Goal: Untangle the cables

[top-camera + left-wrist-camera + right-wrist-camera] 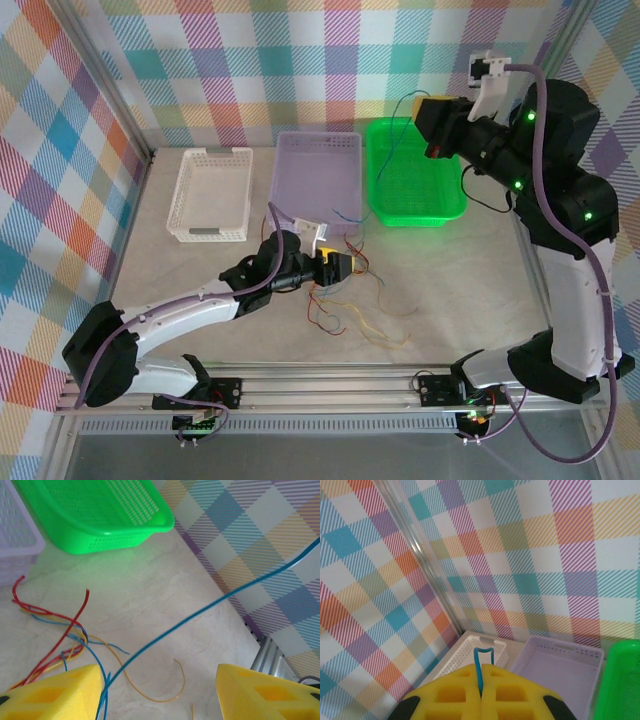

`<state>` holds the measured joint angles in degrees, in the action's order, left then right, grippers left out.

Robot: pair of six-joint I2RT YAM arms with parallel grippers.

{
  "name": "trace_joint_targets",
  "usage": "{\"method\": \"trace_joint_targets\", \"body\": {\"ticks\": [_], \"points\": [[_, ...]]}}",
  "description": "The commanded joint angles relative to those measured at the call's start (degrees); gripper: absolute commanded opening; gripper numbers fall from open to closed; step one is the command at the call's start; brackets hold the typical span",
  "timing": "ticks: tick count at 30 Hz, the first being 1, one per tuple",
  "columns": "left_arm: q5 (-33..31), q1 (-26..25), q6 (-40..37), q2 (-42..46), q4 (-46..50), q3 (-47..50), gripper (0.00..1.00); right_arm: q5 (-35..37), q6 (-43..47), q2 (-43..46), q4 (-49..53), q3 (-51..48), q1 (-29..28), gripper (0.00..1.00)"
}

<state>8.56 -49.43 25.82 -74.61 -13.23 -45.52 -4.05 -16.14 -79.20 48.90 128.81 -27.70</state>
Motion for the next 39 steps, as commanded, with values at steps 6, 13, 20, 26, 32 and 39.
{"method": "trace_joint_targets", "body": {"ticks": [6,13,20,26,32,39], "points": [[-2.15,-1.2,-4.22,-4.32,1.11,-5.36,0.62,-4.81,-2.62,0.33,-2.23,-1.65,0.19,0.0],[-1.27,-2.13,-5.06,-7.2,0.88,-7.25,0.54,-6.21,-3.71,0.36,-2.65,-1.99,0.2,0.0],[-1.22,-2.34,-5.18,-8.7,1.48,-8.47,0.36,-6.69,-4.25,0.76,-2.93,-2.52,0.15,0.0],[-2.4,-2.36,-5.5,-7.51,3.03,-7.55,0.09,-4.21,-3.48,1.63,-2.37,-2.68,0.19,0.0],[-3.36,-2.34,-4.77,-4.78,3.72,-3.89,0.02,1.02,-2.01,2.38,-2.49,-2.78,0.19,0.0],[-5.03,-2.34,-2.92,-0.09,5.46,1.36,0.01,10.04,1.38,1.75,-1.85,-1.19,0.19,0.0]]}}
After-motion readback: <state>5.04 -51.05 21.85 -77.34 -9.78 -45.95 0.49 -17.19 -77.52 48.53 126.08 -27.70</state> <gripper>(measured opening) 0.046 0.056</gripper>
